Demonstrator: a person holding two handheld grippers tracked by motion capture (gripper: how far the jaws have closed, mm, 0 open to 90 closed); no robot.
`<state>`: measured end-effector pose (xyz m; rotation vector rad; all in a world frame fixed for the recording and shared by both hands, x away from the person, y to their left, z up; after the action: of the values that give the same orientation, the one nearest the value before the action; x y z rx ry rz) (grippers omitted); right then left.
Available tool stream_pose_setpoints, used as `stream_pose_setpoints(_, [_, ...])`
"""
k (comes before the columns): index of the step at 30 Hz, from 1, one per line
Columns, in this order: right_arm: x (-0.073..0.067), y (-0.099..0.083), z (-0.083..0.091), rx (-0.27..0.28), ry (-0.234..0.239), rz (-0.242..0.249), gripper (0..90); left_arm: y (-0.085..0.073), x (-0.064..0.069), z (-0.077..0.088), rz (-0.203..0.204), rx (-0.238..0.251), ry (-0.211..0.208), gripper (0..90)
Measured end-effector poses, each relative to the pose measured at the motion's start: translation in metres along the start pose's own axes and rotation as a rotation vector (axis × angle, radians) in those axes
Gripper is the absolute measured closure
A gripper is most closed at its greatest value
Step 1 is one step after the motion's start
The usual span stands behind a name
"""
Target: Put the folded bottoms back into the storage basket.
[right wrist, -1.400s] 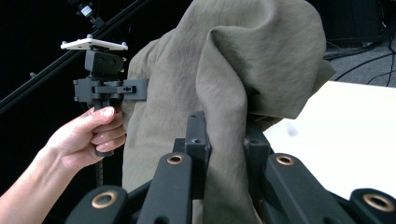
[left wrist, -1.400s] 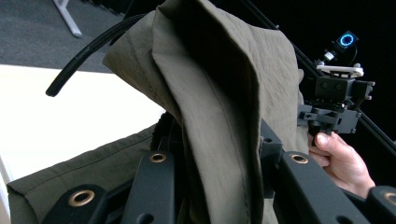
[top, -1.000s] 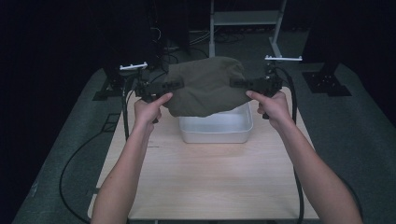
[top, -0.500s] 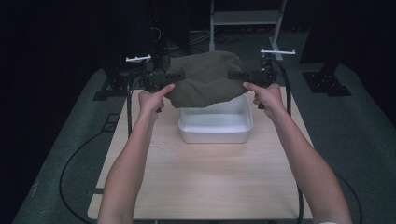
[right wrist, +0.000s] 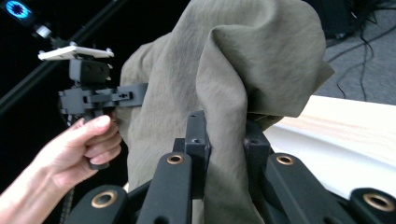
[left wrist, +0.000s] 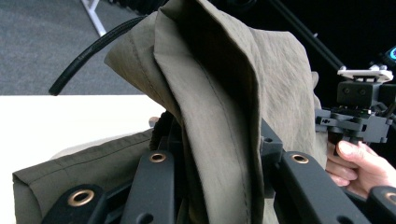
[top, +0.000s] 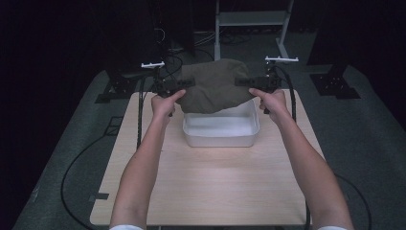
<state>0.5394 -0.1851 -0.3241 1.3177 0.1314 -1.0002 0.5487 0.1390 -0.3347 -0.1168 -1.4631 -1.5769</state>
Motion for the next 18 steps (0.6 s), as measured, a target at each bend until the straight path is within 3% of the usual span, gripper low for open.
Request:
stream_pose_setpoints(10, [0.016,-0.006,-0.004,-0.012,-0.023,-0.026,77.0,-0.008,-0.008,-0.013,0.005,-0.022,0.035,67.2])
stream_pose_setpoints(18, [0.029,-0.018,-0.009,-0.026,-0.034,-0.053,77.0,-0.022,-0.018,-0.018,0.035,-0.028,0.044,67.1])
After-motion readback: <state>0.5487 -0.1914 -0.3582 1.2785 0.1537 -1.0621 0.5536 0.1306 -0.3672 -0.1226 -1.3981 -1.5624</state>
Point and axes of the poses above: each handheld gripper's, and its own axes: z roughly backward along the jaws, y roughly out of its top, x roughly to its right, the point moved 3 cm from there along -z, roughly forward along the jaws
